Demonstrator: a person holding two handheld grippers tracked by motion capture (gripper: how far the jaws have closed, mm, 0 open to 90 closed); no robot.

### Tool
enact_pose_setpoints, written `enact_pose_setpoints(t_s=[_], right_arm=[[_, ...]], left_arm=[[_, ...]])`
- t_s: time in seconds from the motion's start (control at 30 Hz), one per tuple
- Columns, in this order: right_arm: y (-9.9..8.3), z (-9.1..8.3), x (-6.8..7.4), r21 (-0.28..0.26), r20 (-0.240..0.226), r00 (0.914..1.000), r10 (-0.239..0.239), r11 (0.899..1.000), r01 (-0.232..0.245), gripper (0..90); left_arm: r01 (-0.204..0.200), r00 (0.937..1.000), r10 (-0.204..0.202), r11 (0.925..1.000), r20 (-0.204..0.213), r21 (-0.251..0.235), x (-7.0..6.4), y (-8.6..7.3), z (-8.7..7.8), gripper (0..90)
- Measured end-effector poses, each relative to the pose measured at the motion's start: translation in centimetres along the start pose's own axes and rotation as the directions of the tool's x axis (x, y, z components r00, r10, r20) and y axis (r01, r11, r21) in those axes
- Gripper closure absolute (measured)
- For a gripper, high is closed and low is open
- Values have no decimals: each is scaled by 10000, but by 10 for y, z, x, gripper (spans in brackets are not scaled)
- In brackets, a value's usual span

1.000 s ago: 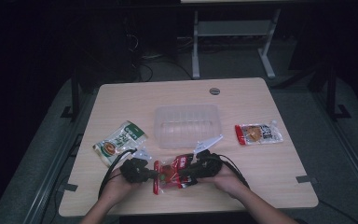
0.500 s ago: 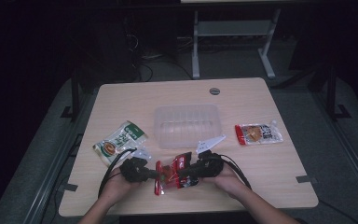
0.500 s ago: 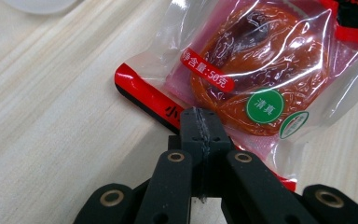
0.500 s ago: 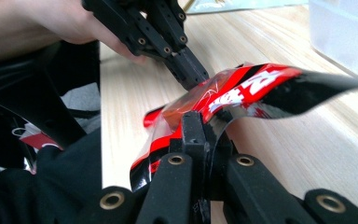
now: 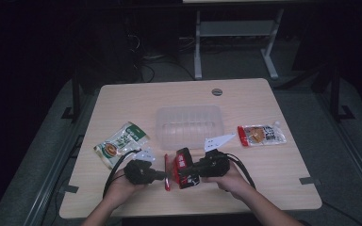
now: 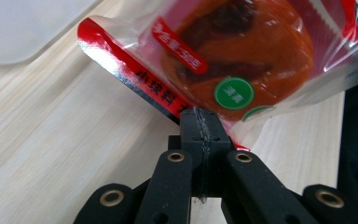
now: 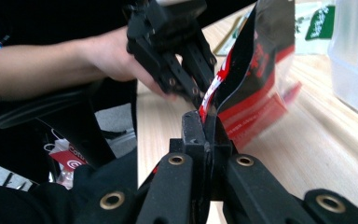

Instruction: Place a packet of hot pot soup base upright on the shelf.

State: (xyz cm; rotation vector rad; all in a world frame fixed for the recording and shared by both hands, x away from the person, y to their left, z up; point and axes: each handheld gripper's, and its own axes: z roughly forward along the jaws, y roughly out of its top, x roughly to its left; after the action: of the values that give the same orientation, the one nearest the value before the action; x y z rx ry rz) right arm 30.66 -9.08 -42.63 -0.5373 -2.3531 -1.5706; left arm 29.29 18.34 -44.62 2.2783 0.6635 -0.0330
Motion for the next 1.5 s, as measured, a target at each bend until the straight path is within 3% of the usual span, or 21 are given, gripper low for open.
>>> enact_pose_setpoints(t_s=[0.2, 0.33, 0.9, 1.3, 1.5], right_arm=[[3, -13, -1, -264, 267, 9996, 30, 9996, -23, 900], [4, -20, -2, -406, 486, 9988, -51, 9992, 70, 900], [12, -51, -1, -840, 1003, 9948, -173, 9961, 258, 900], [28, -75, -8, -1117, 1546, 9871, -421, 9919, 598, 900], [41, -83, -14, -1161, 1994, 9785, -525, 9903, 768, 900]], left_arm=[[-260, 9995, 261, 9997, 200, -20, -1, 1, -4, 876], [-221, 9991, 226, 9996, 345, -154, 1, -1, -7, 852], [-73, 9989, 81, 9998, 460, -190, 2, -6, -7, 539], [-223, 9989, 238, 9991, 415, -359, 3, -8, -8, 459], [-301, 9989, 312, 9991, 352, -309, 3, -8, -8, 436]])
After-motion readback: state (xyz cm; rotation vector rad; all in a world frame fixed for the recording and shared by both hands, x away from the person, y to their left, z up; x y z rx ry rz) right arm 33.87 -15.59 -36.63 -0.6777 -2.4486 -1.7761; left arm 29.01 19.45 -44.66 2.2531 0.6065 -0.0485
